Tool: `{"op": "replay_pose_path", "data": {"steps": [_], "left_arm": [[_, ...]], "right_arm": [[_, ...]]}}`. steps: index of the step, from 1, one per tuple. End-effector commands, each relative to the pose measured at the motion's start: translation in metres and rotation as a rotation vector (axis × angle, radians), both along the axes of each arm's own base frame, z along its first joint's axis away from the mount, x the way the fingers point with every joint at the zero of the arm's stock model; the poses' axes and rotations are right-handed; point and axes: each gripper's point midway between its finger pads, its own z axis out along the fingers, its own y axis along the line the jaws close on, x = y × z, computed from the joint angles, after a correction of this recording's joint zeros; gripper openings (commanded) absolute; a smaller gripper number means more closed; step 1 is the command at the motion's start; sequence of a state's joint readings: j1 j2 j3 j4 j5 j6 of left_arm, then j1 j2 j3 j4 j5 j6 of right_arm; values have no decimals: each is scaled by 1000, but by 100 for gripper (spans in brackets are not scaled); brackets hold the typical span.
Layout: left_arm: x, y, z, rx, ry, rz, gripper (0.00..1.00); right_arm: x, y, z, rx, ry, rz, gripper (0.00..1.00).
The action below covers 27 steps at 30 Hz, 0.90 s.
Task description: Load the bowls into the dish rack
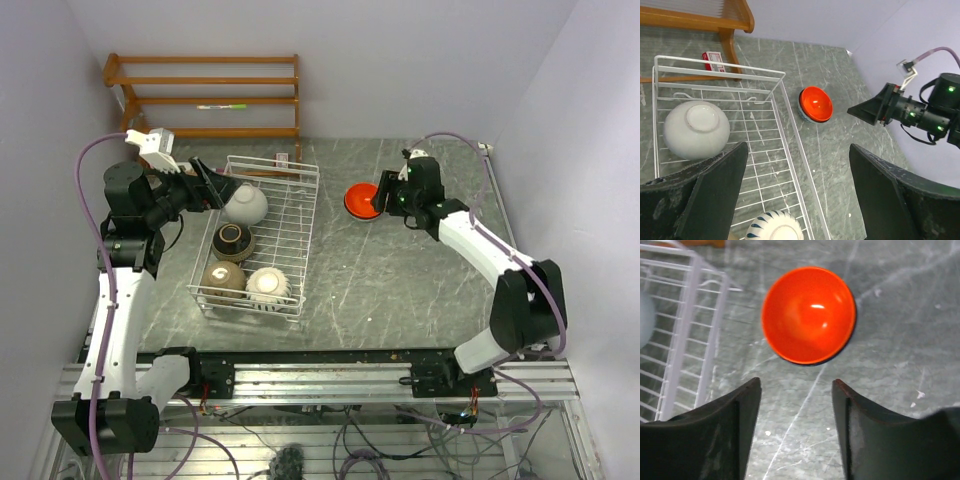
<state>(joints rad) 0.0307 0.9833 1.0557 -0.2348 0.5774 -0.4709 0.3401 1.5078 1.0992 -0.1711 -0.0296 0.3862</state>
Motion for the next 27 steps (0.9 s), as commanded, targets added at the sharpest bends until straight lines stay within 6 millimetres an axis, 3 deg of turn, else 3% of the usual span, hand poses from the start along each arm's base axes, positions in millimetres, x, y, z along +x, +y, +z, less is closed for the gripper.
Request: {"op": "replay_pose_path", "data": {"steps": [1,3,10,17,27], "left_arm": [[-2,-6,5,5,-34,-39,93],[-2,-7,1,5,-27,-45,93],[-2,-7,-6,22,-20,-57,93],[-1,-8,-13,31,-9,-71,93],[-2,-7,-16,46,-7,-74,93]], "right_arm": [[24,-19,-11,-53,26,-75,50],[35,-25,-18,-83,37,-100,43],[64,-35,-47,-154,80,-144,39],[77,-34,-69,-163,108,-141,33],[86,-37,-82,-182,116,-160,30]]}}
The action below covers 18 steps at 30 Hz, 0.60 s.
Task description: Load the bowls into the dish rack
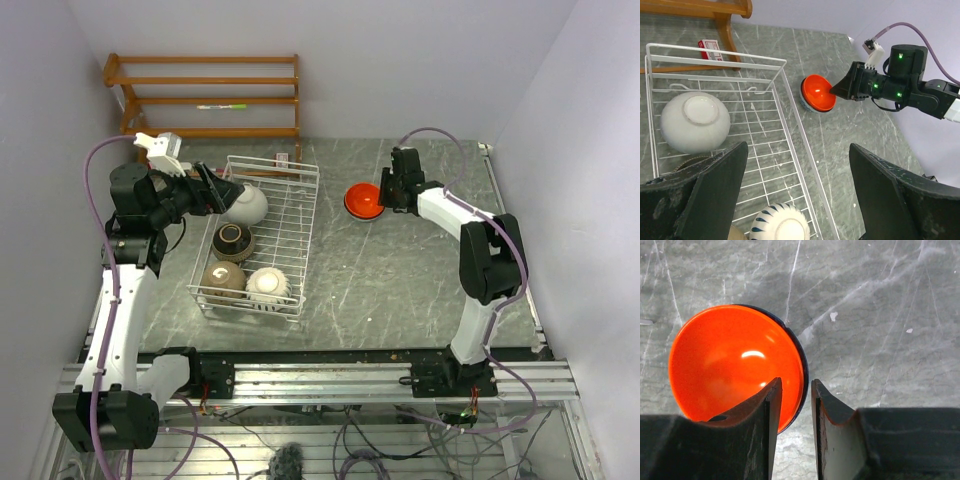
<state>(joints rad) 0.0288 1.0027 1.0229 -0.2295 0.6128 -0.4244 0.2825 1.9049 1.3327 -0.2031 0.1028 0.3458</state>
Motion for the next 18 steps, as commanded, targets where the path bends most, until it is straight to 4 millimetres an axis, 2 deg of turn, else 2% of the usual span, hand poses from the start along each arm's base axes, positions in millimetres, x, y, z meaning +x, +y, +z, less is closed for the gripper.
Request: {"op": "replay_pose_path", "data": {"steps": [1,5,13,18], "left_arm": [[-3,-4,2,16,-26,-32,93],[-4,-3,-2,20,-20,-30,93],[-5,-2,-4,34,-16,-25,93],[-6,-2,-6,37,-10,-26,93]], "right_arm": [[17,-5,5,-16,-38,-18,28],[20,-2,0,-7,-33,-8,21],[24,-7,-8,-34,-28,-26,19],[27,-5,-6,-33,-39,-11,0]]}}
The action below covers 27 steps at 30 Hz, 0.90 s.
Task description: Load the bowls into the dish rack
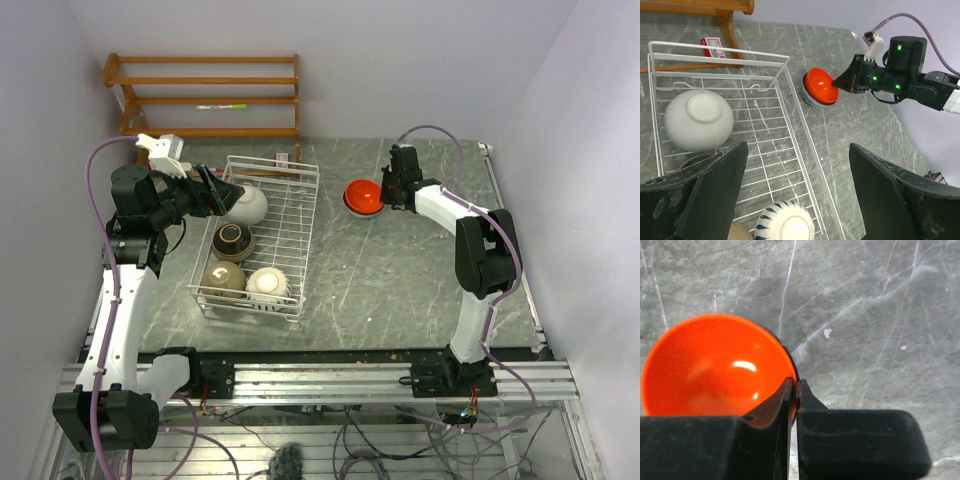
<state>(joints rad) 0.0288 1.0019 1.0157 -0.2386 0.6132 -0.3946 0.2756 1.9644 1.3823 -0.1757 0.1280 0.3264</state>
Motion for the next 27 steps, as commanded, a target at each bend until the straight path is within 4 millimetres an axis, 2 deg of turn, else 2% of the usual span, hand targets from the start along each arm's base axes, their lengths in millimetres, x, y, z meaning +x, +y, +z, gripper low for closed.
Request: {"op": "replay_pose_path", "data": {"steps": [1,5,9,14,19,23,27], "left_arm": [[-5,-3,-2,13,-7,-20,92],[-6,-3,-1,9,-8,-19,92],[-6,-4,3,0,-15,-24,92],[-6,-8,14,-20,-33,-43,93],[-6,-14,16,-63,-24,-78,93],[-7,-24,17,-137,-23,-126,92],[-17,-39,28,-271,-61,-224,92]], "right_arm": [[8,0,1,-7,-22,8,0],[8,6,21,28,-78,48,0],[4,10,57,71,-160,63,0],[-8,9,102,108,-257,65,0],[-25,11,135,147,-321,95,0],[-47,36,162,266,-362,229,0],[-75,64,186,436,-382,362,0]]}}
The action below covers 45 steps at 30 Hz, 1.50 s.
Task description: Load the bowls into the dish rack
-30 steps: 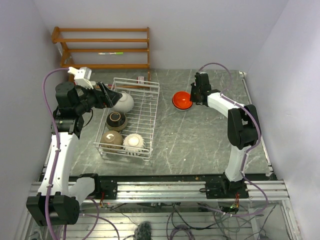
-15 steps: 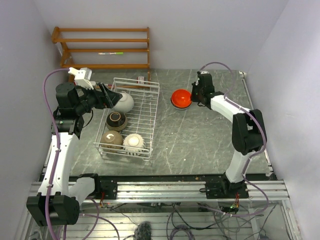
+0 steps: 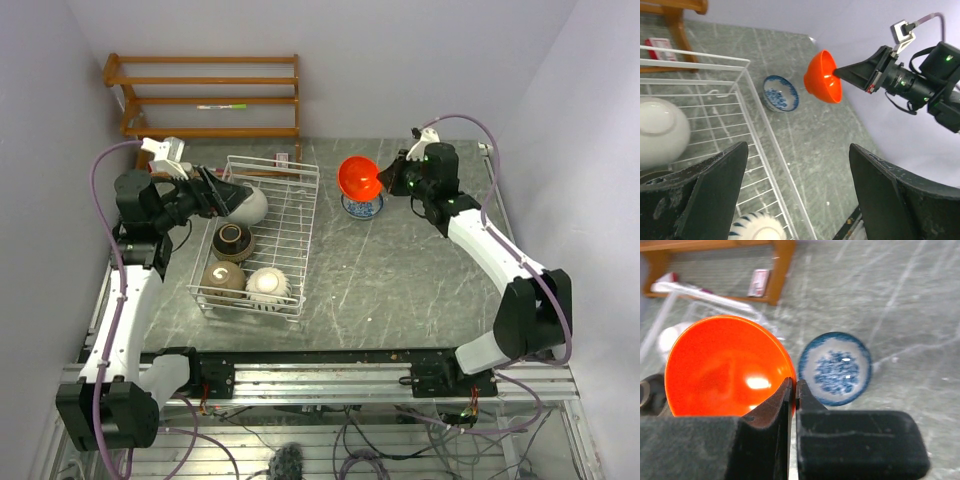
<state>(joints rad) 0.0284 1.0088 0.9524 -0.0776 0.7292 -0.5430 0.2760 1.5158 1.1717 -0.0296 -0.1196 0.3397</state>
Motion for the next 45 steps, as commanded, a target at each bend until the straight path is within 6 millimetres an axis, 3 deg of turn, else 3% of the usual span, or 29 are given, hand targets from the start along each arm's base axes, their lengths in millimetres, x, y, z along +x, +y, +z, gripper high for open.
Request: {"op": "replay_pose_path", "data": {"steps": [1,7,12,17,25,29,35,45], "left_arm": [[-14,-22,25,-162,-71,-140,93],[-28,-29,44,-268,-123,-196,97],[-33,-35,47,-321,-126,-208,99],[-40,-61,46,-334,-107,-237,99],[-32,-88,44,-291,-51,-168,99],[-36,-103,52,-308,-88,-183,99],[-34,-129,45,-287,-86,-190,99],[-47,-144,65,-337,-149,-224,99]], "right_arm": [[-30,39,43,207,-70,224,0],[-74,69,91,416,-115,448,0],[-99,81,114,572,-134,564,0],[-110,91,119,674,-133,626,0],[-107,103,123,631,-151,603,0],[-108,106,121,636,-142,612,0],[-110,111,117,636,-131,618,0],[-106,111,110,619,-116,607,0]]}}
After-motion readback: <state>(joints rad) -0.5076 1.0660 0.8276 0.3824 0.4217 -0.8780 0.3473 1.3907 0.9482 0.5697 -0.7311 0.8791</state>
